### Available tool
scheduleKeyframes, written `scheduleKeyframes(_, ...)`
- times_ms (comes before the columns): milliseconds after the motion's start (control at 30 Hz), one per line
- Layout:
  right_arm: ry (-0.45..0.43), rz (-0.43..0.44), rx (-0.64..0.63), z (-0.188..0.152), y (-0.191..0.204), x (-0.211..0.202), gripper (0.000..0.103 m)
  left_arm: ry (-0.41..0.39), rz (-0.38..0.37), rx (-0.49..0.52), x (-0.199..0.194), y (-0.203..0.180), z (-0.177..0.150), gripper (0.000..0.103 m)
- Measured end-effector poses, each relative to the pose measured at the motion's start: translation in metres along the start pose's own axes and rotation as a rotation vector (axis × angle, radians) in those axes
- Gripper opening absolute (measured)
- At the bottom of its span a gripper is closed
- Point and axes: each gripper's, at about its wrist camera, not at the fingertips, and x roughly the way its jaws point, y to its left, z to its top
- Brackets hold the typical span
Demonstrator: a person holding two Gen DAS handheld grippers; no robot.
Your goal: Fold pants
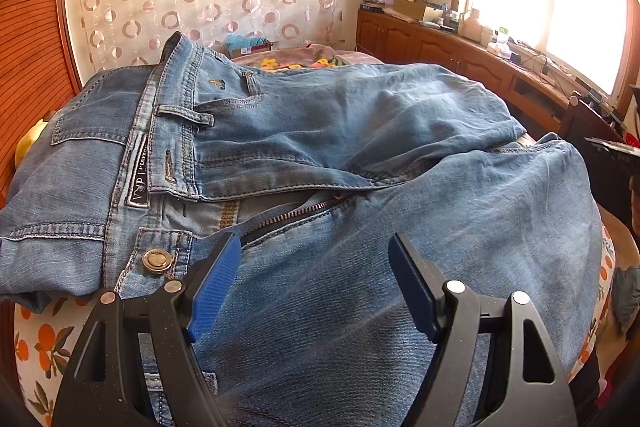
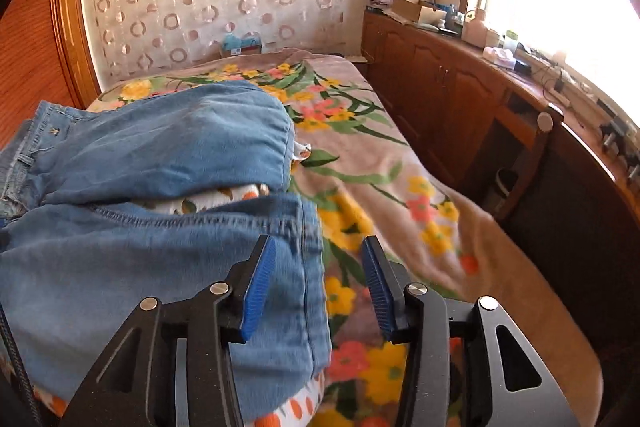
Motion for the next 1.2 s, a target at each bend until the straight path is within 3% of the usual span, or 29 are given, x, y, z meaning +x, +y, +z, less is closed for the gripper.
scheduleKeyframes(500, 0.051, 0.157, 0.074, -0.045, -0.029, -0.039, 0.052, 0.005, 0.006, 0.002, 0.001, -0.001, 0.0, 0.077)
scheduleKeyframes(967, 0.075, 0.196, 0.132, -0.032, -0.042, -0.027, 0.052, 0.011, 0.01, 0.004, 0.001, 0.0, -0.002, 0.077)
scheduleKeyframes(1167, 0.048, 0.14, 0.061, -0.031, -0.016, -0.025, 0.009, 0.013, 0.01, 0.005, 0.002, 0.0, -0.001, 0.077)
scheduleKeyframes(1200, 0.039, 0.132, 0.046, -0.029, -0.014, -0.027, 0.007, 0.012, 0.01, 0.005, 0.002, 0.0, -0.001, 0.077)
